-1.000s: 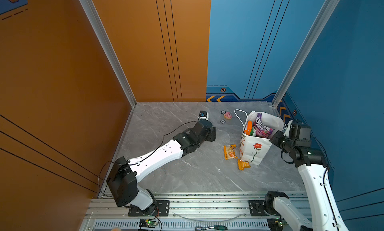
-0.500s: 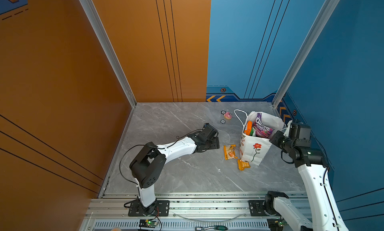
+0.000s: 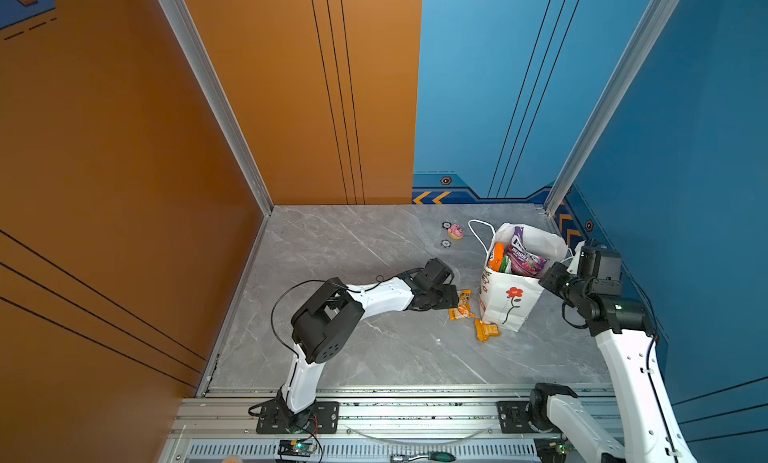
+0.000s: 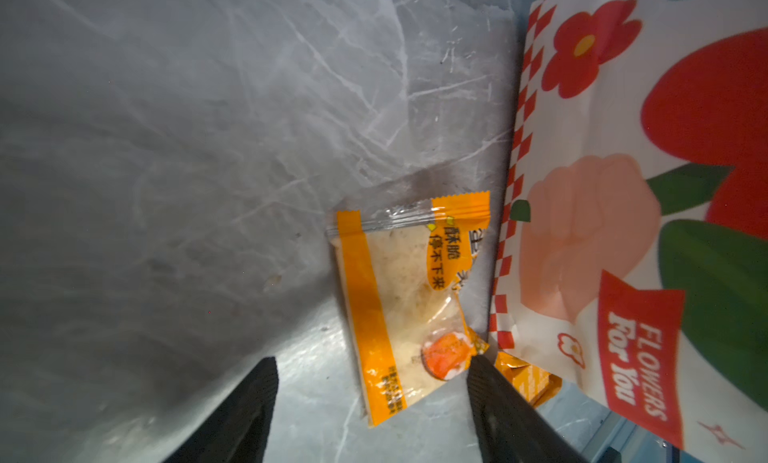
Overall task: Place the snacks into the paper bag
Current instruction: 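Lower the open left gripper onto the orange-yellow bread packet and close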
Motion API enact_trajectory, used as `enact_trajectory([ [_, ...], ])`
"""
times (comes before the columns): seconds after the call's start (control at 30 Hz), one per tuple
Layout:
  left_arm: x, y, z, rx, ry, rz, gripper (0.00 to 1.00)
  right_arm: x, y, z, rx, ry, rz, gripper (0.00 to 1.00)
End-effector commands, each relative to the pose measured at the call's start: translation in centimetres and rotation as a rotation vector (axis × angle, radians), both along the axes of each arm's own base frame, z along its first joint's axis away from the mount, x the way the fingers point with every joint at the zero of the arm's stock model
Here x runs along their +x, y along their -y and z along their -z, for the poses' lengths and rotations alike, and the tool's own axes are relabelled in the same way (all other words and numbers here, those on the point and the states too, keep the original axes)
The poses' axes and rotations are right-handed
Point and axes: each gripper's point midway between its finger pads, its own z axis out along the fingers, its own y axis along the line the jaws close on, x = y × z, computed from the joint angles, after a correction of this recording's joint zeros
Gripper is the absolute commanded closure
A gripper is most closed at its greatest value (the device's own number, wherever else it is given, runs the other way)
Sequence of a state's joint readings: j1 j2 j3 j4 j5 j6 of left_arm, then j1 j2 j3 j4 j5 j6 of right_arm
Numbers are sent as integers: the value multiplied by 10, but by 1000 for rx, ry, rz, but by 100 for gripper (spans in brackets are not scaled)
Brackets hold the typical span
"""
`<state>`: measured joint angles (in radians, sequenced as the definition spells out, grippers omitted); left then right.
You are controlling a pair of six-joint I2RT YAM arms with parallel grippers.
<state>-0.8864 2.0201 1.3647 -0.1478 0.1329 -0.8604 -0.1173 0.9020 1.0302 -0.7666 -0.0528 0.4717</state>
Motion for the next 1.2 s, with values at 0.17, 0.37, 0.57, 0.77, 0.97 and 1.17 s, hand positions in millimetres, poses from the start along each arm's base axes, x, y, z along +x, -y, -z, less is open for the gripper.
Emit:
enact_trajectory([
  [0.17, -11, 19, 22, 36, -44, 64, 28, -1, -4, -1, 4, 13, -15, 100],
  [0.37, -18, 16, 39, 128, -52, 84, 40, 0, -5, 0, 9, 11, -22, 100],
  [0.57, -13, 1, 42, 214, -15, 66, 68, 0, -5, 0, 6, 10, -26, 100],
  [0.77, -10, -11, 39, 234, 8, 51, 87, 1, -7, 2, 13, 5, -29, 100],
  [0.97, -6, -25, 30, 220, 56, 16, 100, 1, -6, 2, 11, 3, -27, 100],
  [1.17, 2, -36, 14, 128, 131, -51, 100, 0, -6, 4, 3, -3, -24, 100],
])
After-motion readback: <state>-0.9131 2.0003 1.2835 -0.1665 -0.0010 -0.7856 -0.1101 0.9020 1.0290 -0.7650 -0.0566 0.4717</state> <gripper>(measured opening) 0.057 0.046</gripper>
